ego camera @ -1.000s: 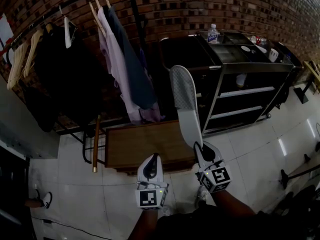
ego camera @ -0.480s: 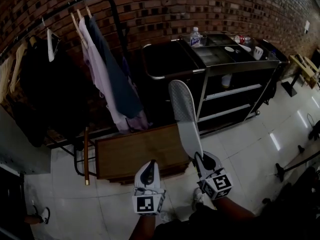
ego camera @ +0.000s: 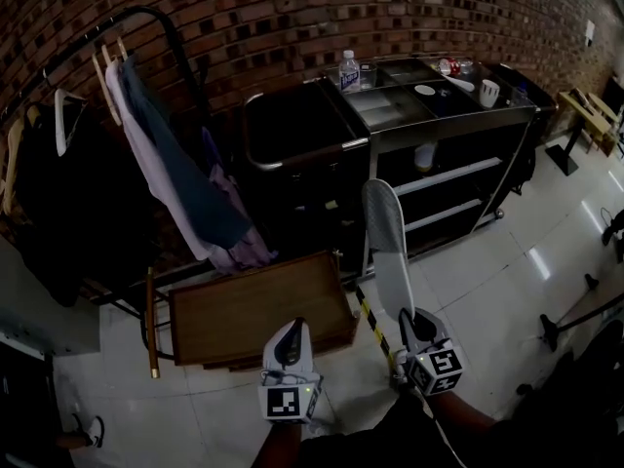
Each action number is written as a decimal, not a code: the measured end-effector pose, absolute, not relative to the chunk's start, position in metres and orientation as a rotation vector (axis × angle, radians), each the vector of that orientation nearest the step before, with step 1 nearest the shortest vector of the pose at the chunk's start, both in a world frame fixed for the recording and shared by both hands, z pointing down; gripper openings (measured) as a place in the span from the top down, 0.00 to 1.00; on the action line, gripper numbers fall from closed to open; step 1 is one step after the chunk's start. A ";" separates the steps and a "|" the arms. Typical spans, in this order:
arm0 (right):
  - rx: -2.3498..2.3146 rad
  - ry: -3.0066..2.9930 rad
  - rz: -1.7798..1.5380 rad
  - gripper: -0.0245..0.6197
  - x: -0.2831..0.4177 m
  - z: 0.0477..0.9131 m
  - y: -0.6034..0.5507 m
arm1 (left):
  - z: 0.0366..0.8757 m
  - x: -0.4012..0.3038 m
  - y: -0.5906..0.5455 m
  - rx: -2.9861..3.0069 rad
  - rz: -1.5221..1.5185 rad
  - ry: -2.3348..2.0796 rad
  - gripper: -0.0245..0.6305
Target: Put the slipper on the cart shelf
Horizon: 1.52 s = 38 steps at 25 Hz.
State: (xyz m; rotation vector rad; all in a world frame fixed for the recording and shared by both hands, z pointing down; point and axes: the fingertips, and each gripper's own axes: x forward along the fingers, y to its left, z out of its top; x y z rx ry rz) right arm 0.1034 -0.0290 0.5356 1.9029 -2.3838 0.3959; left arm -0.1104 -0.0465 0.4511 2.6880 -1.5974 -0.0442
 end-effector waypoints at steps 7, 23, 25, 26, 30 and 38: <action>1.851 -2.305 0.519 0.90 0.194 0.568 -0.075 | 0.451 -0.019 -0.101 2.646 -0.045 -1.624 0.93; 1.588 -2.426 0.761 0.90 0.273 0.606 -0.249 | 0.449 0.078 -0.206 2.481 0.024 -1.897 0.93; 1.588 -2.432 0.808 0.90 0.272 0.607 -0.268 | 0.446 0.080 -0.212 2.474 0.028 -1.911 0.93; 1.582 -2.435 0.826 0.90 0.271 0.608 -0.277 | 0.445 0.081 -0.215 2.476 0.028 -1.913 0.93; 1.564 -2.442 0.931 0.90 0.263 0.616 -0.309 | 0.451 0.074 -0.222 2.475 0.047 -1.932 0.93; 1.568 -2.385 1.139 0.90 0.257 0.635 -0.360 | 0.456 0.056 -0.231 2.433 0.054 -1.977 0.93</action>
